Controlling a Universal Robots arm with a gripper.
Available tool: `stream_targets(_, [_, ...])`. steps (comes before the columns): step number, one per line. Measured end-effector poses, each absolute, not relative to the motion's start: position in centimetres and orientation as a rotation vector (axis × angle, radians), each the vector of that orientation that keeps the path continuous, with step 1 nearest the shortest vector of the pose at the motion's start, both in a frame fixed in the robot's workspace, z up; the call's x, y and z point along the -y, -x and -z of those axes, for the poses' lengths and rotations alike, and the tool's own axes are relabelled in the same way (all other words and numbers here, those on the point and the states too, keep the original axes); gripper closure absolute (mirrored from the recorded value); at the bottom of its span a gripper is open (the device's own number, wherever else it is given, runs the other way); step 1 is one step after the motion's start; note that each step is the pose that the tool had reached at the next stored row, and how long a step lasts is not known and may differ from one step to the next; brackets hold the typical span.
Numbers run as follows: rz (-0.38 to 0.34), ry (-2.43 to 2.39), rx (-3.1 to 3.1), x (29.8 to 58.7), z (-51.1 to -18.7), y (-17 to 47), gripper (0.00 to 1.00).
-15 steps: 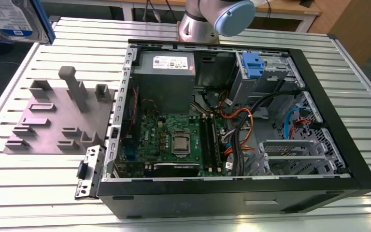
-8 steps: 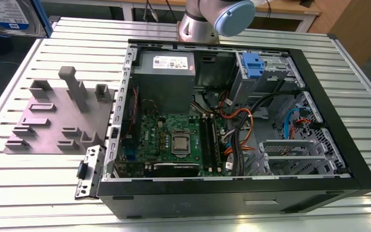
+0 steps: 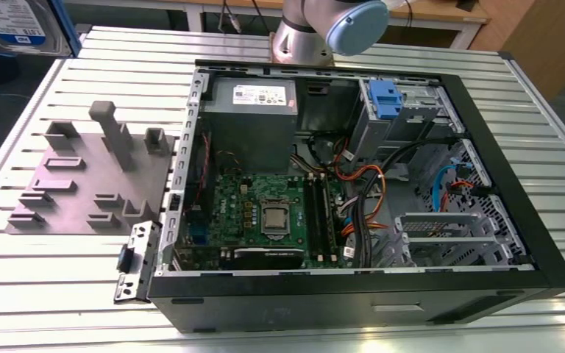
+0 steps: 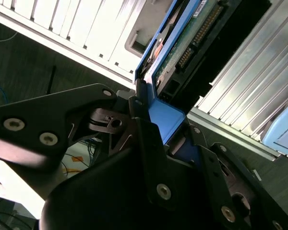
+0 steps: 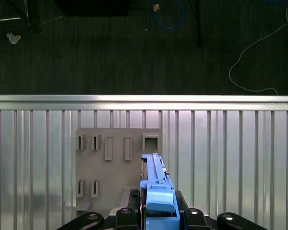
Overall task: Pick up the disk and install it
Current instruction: 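Pick up the disk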
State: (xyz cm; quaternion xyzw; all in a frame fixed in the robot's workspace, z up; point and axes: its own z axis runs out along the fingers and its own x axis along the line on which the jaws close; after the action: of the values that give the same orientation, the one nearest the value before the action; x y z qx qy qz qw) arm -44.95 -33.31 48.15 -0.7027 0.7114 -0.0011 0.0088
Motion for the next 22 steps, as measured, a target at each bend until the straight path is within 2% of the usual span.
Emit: stream_targets(22, [0.004,2.195,-2.222,34.6,-48.1,43.9,0.64])
